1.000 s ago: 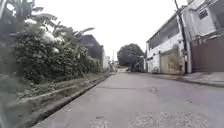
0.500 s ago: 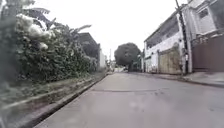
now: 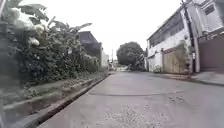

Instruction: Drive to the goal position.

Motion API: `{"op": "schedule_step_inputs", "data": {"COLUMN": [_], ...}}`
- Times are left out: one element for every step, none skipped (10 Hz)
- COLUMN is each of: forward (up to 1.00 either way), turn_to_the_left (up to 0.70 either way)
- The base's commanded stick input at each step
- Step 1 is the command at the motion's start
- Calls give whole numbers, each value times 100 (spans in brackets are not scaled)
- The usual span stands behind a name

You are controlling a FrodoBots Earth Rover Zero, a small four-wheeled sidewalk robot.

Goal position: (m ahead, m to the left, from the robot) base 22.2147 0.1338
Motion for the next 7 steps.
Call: {"op": "schedule_step_inputs", "data": {"forward": [100,100,100,100,100,100,100], "turn_to_the_left": [0,0,-1,-19,-36,-25,0]}}
